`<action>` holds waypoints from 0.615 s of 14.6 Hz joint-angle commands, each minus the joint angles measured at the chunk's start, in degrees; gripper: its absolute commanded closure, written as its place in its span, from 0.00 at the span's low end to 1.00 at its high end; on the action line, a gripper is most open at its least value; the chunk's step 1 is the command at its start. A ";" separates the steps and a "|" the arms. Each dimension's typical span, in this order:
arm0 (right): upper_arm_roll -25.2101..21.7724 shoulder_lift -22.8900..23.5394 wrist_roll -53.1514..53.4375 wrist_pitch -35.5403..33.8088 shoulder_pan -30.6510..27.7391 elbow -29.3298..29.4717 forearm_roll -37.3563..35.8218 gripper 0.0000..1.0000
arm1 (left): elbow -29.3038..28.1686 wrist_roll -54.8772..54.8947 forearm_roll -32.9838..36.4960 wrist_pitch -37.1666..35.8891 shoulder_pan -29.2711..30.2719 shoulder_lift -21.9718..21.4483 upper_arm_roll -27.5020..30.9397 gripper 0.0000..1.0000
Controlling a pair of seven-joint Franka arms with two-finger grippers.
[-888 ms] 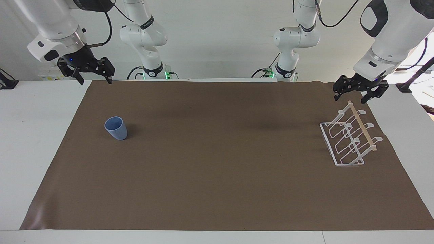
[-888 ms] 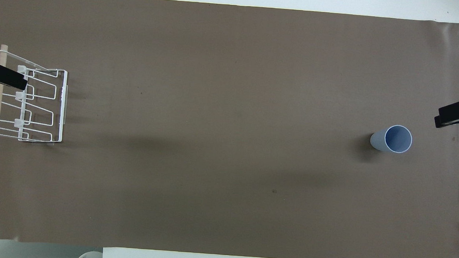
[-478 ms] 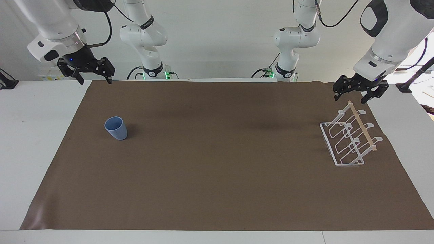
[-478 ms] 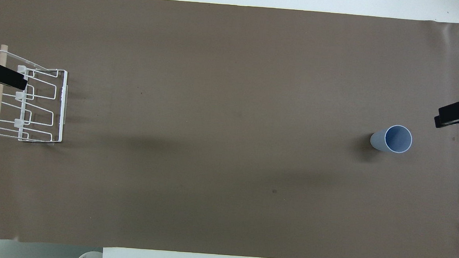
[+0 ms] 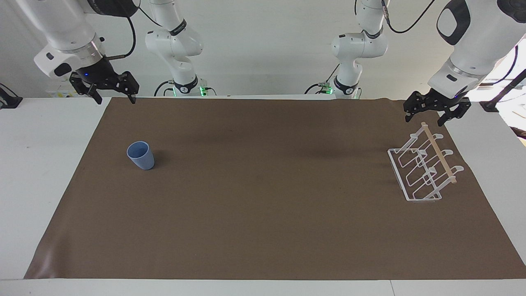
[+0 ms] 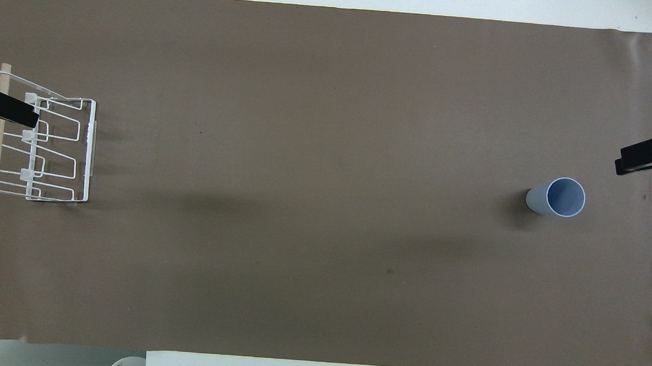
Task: Hang cup on cup holder
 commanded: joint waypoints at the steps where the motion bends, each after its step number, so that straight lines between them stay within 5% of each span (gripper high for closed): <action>1: 0.03 -2.64 -5.19 10.31 -3.59 -11.93 1.42 0.00 | -0.85 0.16 1.05 -0.18 0.32 -0.71 -0.18 0.00; 6: -0.06 -1.75 -11.86 25.08 -6.32 -24.77 1.33 0.00 | -0.85 0.16 1.05 -0.18 0.32 -0.71 -0.18 0.00; 9: -0.06 0.79 -12.24 29.85 -7.38 -27.25 1.33 0.01 | -0.85 0.16 1.05 -0.18 0.32 -0.71 -0.18 0.00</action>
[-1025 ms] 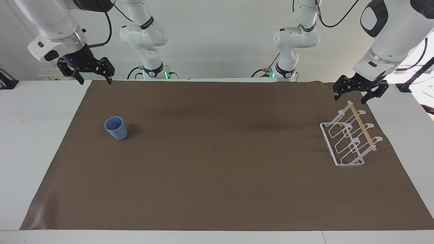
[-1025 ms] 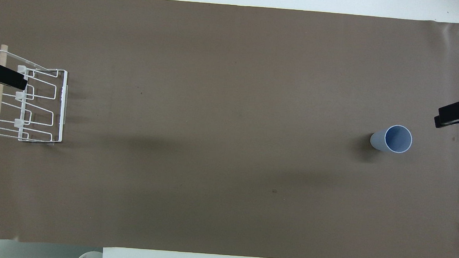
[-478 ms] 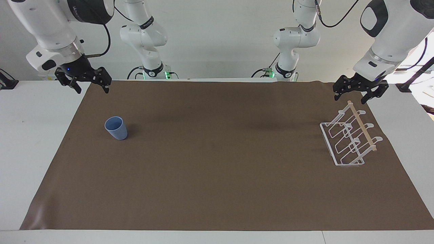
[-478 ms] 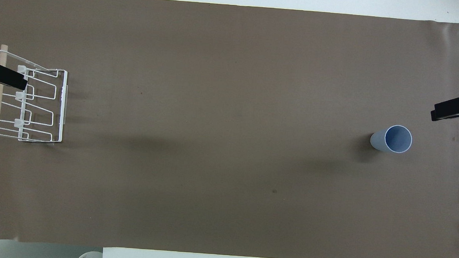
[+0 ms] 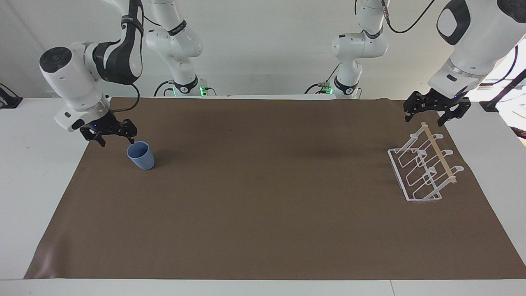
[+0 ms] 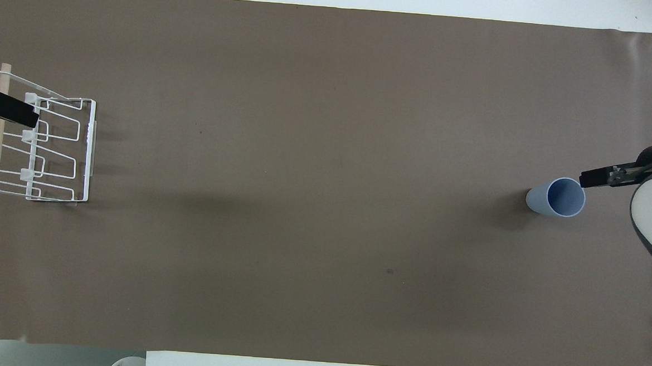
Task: Hang cup on cup holder
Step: 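Lower the right gripper onto the light blue cup and grasp it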
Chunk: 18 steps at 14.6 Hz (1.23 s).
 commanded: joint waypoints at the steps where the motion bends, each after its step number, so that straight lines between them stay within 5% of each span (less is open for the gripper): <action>1: 0.41 1.81 -1.41 2.35 -1.08 -2.06 1.24 0.01 | -0.85 0.16 1.05 -0.18 0.32 -0.71 -0.18 0.00; 9: 0.41 3.67 -2.90 6.91 -1.43 -6.19 1.24 0.05 | -0.85 0.16 1.05 -0.18 0.32 -0.71 -0.27 0.00; 14: 0.50 4.99 -3.17 8.06 -0.82 -6.28 1.24 0.74 | -0.85 0.16 1.05 -0.18 0.32 -0.71 -0.18 0.00; 17: 0.41 4.81 -3.08 8.15 -0.64 -7.25 1.24 1.00 | -1.02 0.16 1.05 -0.71 -0.03 -0.80 -0.27 0.00; 18: 0.50 4.81 -3.17 7.71 -0.64 -6.81 1.24 1.00 | -1.11 0.07 1.05 -1.15 0.06 -0.88 -0.27 0.00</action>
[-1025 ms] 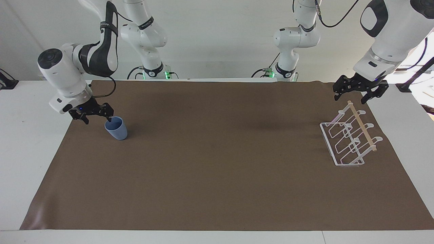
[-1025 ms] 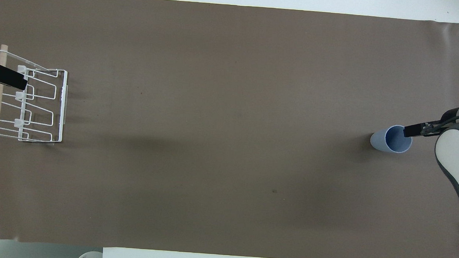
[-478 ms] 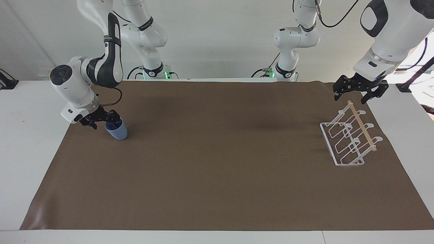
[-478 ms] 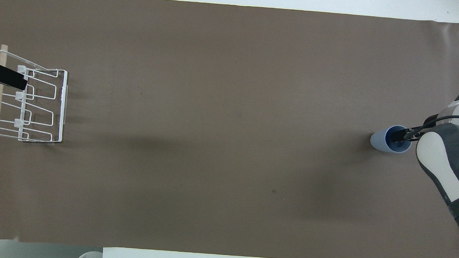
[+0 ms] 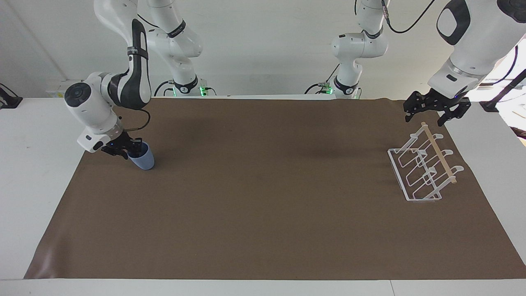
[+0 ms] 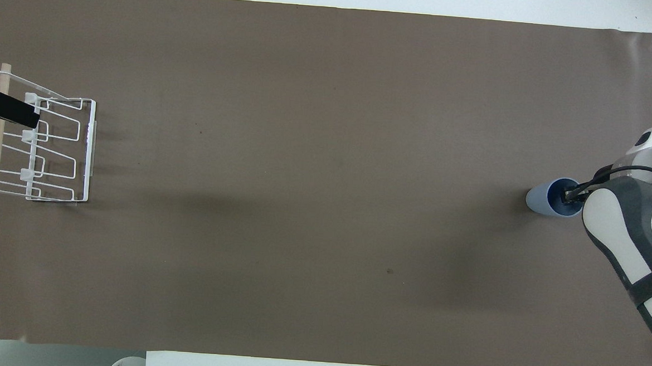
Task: Hang cup on cup holder
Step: 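Lower the right gripper onto the light blue cup and grasp it, then lift the cup with the right gripper while the left gripper approaches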
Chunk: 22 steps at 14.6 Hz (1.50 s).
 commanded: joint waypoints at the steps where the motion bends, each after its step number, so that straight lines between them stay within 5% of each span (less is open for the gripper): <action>1: 0.29 -0.20 -2.05 -0.17 -0.29 0.07 1.15 1.00 | -1.16 0.07 1.05 -1.00 0.27 -0.97 -0.17 0.00; 3: 1.07 -0.38 -2.93 -7.94 0.41 5.41 2.19 1.00 | -1.42 0.07 1.05 -2.23 0.53 -1.15 0.01 0.00; 7: 1.43 -1.51 -2.67 -21.43 3.31 14.66 22.36 1.00 | -3.26 -1.24 1.05 -2.94 3.26 -2.11 0.01 0.00; 11: 1.43 -2.49 3.53 -26.28 9.10 14.49 47.94 1.00 | -3.27 -27.54 0.96 -3.38 -2.79 -2.29 -0.52 0.00; 16: 1.43 -2.84 17.96 -21.20 19.81 13.88 69.93 1.00 | -2.57 -67.52 -7.37 -0.49 -9.47 -1.94 -0.78 0.00; 22: 1.43 -3.19 26.67 -3.90 33.79 11.51 74.89 1.00 | 4.27 -102.55 -15.19 1.20 -15.64 0.69 -0.78 0.00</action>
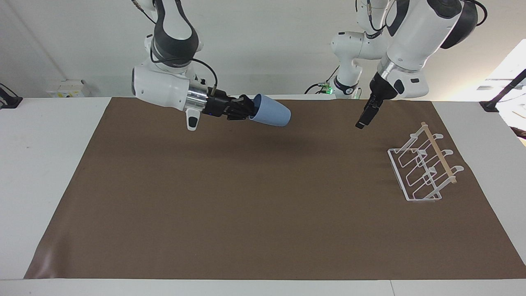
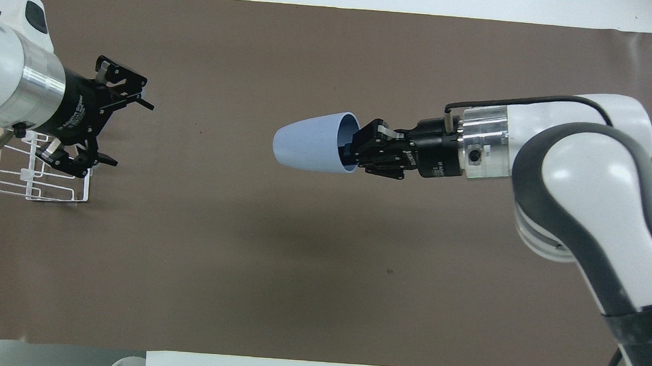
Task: Hang cup on cup holder
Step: 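Lift the cup with the right gripper while the left gripper approaches, then grasp the cup rim with the left gripper from the right gripper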
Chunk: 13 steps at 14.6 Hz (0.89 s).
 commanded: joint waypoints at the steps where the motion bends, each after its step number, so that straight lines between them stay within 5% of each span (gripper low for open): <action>1: -0.24 -0.82 4.02 7.25 5.50 -1.66 1.53 1.00 | 6.54 -11.15 -5.20 -2.09 -1.22 2.73 0.63 0.00; 4: -0.24 -0.55 6.41 13.60 10.52 -2.01 5.39 1.00 | 7.18 -19.60 -10.82 -0.09 -3.94 3.18 0.63 0.00; 13: -0.06 -0.55 7.99 13.96 11.06 -1.92 5.58 1.00 | -5.29 -19.62 -12.42 8.43 -8.42 -1.56 0.19 0.00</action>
